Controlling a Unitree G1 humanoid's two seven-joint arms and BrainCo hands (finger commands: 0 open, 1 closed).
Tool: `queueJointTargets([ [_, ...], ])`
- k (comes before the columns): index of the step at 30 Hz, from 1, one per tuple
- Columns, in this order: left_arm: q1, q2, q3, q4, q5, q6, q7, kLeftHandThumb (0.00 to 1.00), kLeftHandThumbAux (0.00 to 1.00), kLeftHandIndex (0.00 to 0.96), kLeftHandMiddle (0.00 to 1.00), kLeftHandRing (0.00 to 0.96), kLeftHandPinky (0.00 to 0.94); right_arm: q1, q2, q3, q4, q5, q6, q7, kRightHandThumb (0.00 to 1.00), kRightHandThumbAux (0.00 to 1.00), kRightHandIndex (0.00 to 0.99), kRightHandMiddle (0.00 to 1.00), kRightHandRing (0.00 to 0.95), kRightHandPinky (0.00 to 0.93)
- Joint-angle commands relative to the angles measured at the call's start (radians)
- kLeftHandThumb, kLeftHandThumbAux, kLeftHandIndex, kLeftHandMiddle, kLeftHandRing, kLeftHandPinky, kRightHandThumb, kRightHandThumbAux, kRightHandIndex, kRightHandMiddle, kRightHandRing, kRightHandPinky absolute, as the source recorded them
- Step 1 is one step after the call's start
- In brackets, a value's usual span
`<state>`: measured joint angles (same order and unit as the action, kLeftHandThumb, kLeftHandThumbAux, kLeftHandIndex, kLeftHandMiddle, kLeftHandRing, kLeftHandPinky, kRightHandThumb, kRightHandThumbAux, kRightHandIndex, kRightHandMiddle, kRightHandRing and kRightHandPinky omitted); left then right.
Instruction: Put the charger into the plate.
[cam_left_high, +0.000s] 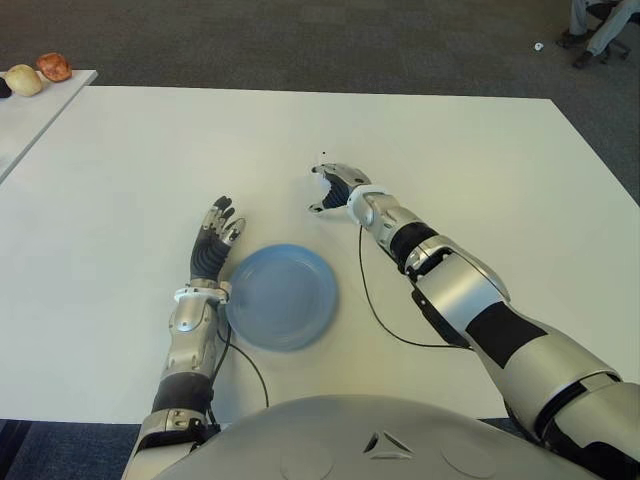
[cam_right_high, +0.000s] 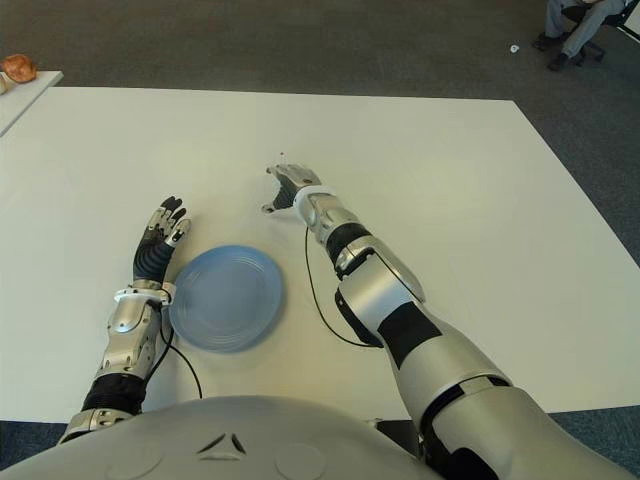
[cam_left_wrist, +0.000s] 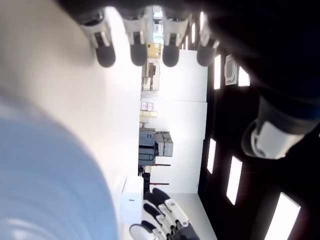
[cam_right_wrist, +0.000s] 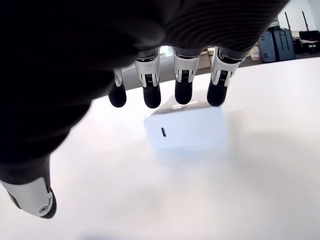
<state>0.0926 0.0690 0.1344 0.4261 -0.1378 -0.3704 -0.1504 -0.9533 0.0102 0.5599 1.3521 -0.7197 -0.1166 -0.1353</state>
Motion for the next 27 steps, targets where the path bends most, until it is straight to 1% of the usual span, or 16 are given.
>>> queueJointTargets([
  [1,0.065,-0.014,-0.015,0.043,0.005,0.068,-0.007,0.0,0.552,0.008,0.059,0.027,0.009,0.036,0.008,-0.018,0.015,0.024,0.021,0.019,0.0,0.547,0.0,0.0,0.0,0.0],
  [13,0.068,-0.014,-0.013,0.037,0.003,0.078,-0.007,0.0,0.562,0.01,0.063,0.033,0.016,0.076,-0.002,-0.066,0.016,0.066,0.016,0.08,0.0,0.516,0.0,0.0,0.0,0.0],
  [17,0.07,-0.013,-0.013,0.035,0.005,0.076,-0.006,0.0,0.561,0.008,0.063,0.033,0.014,0.09,-0.009,-0.08,0.016,0.078,-0.004,0.099,0.0,0.508,0.0,0.0,0.0,0.0],
  [23,0.073,-0.013,-0.015,0.031,0.007,0.073,-0.006,0.0,0.558,0.007,0.063,0.033,0.014,0.101,-0.022,-0.08,0.014,0.079,-0.033,0.124,0.0,0.505,0.0,0.0,0.0,0.0],
  [27,0.076,-0.014,-0.016,0.027,0.01,0.07,-0.003,0.0,0.552,0.007,0.065,0.035,0.019,0.106,-0.047,-0.09,0.008,0.091,-0.06,0.163,0.0,0.512,0.0,0.0,0.0,0.0],
])
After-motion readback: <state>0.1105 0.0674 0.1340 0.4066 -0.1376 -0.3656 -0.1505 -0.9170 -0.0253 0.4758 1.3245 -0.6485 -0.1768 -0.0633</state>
